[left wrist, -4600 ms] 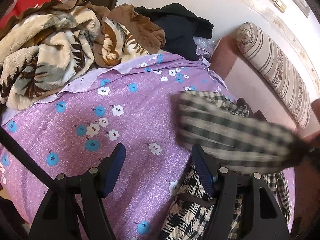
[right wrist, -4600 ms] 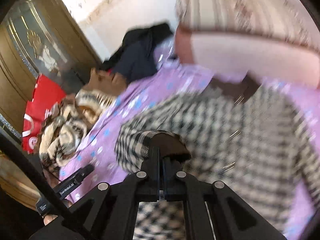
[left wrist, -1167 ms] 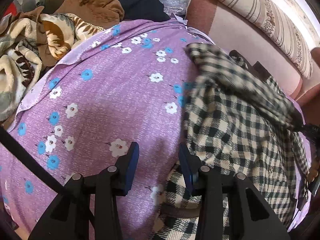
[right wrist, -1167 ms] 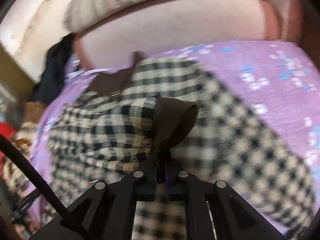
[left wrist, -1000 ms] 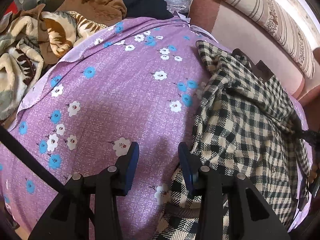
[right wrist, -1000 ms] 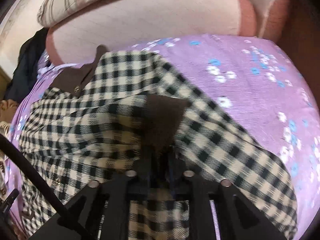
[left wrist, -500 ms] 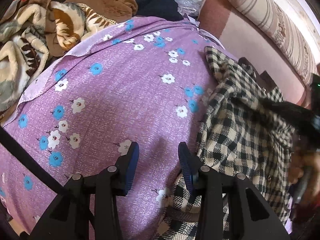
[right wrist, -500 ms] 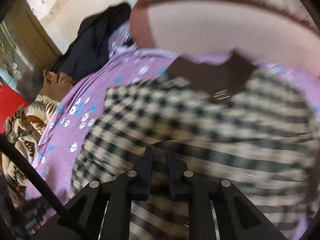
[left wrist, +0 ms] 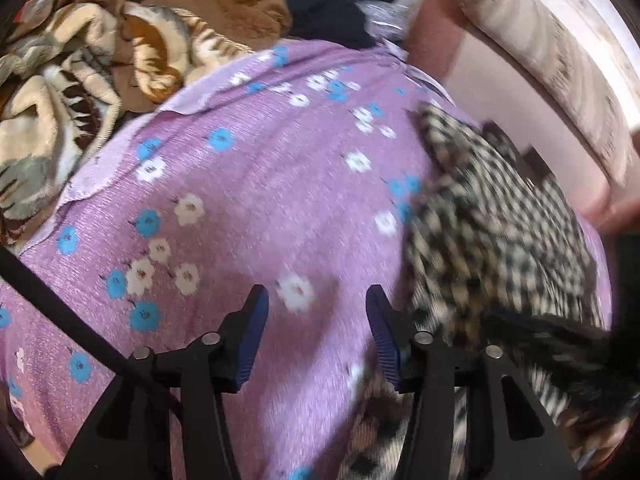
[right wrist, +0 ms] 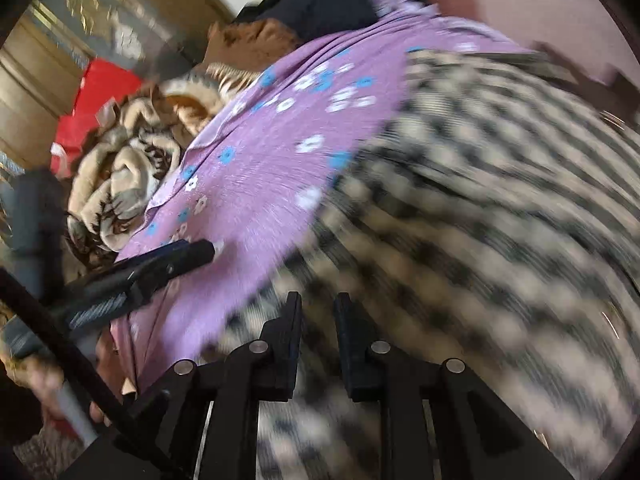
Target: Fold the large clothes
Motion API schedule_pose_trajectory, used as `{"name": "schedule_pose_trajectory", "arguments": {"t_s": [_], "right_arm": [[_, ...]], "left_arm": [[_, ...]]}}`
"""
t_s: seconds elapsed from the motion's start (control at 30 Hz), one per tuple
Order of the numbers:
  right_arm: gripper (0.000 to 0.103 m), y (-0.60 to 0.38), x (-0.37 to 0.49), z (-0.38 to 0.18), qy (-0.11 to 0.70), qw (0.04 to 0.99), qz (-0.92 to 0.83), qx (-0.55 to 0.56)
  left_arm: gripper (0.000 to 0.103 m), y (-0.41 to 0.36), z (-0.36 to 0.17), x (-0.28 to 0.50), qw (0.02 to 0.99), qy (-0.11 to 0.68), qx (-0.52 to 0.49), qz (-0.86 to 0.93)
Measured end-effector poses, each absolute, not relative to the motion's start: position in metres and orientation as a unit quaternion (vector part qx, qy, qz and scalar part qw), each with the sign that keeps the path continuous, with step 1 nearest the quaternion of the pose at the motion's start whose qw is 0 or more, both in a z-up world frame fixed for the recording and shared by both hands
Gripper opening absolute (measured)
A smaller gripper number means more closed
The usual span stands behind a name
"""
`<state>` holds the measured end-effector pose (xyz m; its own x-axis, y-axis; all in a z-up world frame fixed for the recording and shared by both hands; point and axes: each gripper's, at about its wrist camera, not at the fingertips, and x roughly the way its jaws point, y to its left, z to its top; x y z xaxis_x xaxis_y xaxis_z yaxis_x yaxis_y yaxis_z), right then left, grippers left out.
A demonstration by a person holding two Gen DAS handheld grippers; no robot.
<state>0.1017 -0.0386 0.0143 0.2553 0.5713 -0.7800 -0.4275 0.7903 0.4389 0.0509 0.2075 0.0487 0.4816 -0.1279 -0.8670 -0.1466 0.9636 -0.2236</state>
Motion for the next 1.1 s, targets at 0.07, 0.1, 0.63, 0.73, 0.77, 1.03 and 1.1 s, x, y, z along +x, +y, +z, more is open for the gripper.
{"name": "schedule_pose_trajectory", "arguments": {"t_s": [0.07,0.1,0.63,0.73,0.77,1.03,1.1], "right_arm": [[0.035,-0.091,0.077,0.027,0.512,0.811,0.273,0.077],[0.043,-0.122,0.063,0.034,0.505,0.824,0.244,0.084],[0.054,-0.361,-0.099,-0.007,0.494,0.833,0.053,0.245],[0.054,-0.350,-0.110,-0.008,0.494,0.827,0.083,0.255],[0.054,-0.348,-0.116,-0.009,0.492,0.826,0.088,0.259],[0.009,-0.332,-0.143,-0.011,0.487,0.822,0.105,0.275],[0.007,-0.337,-0.149,-0.007,0.486,0.820,0.106,0.283]], "left_arm": [[0.054,0.203,0.044,0.040,0.845,0.519,-0.130,-0.020],[0.055,0.202,0.040,0.033,0.840,0.526,-0.131,-0.035],[0.062,0.168,0.026,-0.046,0.821,0.527,-0.171,-0.135],[0.062,0.148,0.025,-0.068,0.832,0.521,-0.135,-0.135],[0.062,0.141,0.025,-0.072,0.837,0.518,-0.121,-0.129],[0.007,0.142,0.036,-0.098,0.846,0.516,-0.114,-0.067],[0.006,0.147,0.043,-0.109,0.847,0.512,-0.127,-0.068]]}}
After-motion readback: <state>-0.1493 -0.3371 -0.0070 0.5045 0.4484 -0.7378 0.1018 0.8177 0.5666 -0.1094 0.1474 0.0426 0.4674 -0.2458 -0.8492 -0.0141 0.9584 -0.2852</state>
